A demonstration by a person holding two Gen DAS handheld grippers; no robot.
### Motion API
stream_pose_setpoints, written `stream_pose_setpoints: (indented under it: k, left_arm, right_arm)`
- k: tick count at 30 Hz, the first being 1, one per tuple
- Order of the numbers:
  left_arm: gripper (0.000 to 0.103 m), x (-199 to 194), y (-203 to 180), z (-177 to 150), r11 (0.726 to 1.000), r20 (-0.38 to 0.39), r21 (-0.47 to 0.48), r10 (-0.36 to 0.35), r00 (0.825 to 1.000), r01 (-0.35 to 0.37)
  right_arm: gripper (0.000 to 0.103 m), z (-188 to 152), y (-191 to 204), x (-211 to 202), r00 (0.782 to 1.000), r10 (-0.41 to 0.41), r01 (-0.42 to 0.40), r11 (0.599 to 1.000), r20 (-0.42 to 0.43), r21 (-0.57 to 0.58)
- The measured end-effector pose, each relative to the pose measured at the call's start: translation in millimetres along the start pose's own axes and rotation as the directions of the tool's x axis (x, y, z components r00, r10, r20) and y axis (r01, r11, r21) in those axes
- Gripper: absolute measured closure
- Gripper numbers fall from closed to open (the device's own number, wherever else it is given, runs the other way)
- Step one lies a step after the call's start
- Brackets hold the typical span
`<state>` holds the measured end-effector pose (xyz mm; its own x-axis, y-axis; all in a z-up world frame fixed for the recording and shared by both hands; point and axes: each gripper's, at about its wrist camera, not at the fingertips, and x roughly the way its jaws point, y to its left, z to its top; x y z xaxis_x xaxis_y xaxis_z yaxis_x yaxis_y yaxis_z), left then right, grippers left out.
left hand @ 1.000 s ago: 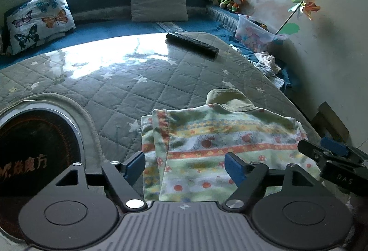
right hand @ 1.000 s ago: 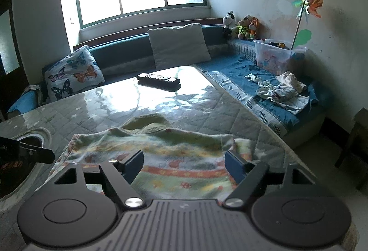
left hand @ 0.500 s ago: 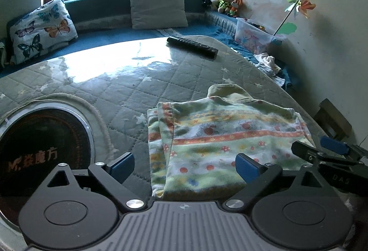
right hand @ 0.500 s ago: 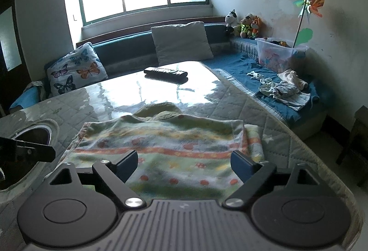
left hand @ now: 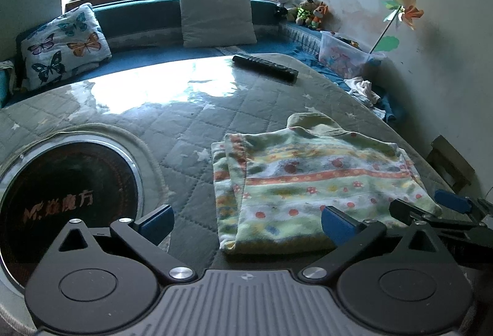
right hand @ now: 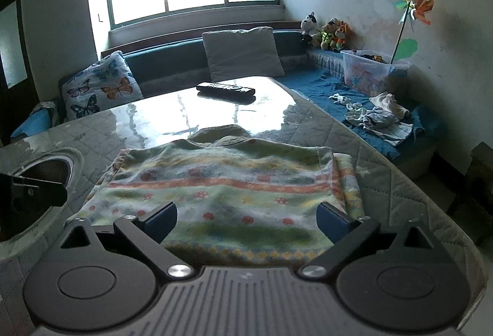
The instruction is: Fold clothes
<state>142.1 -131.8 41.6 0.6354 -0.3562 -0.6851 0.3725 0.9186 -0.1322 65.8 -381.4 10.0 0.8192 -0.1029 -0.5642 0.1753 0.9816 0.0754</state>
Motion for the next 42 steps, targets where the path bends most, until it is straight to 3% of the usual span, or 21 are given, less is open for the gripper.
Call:
stream_pose_setpoints:
  k: [23,42]
  left_arm:
    - [0.000,-13.5,-0.5,-34.6,0.998,-0.008,0.047,0.038,0.999,-0.038]
    - [0.000,-22.6,2.2,-56.2,0.993,-0.007,0.092,0.074,0.997,-0.073]
  right_arm:
    - [0.000,-26.0,25.5,-16.2,0.999,-0.039,0.039,0.999,0.001,-0.035]
    - [0.000,-43.4,28.5,-17.4,0.996,-0.072,0.073,0.997,-0.051,0.010]
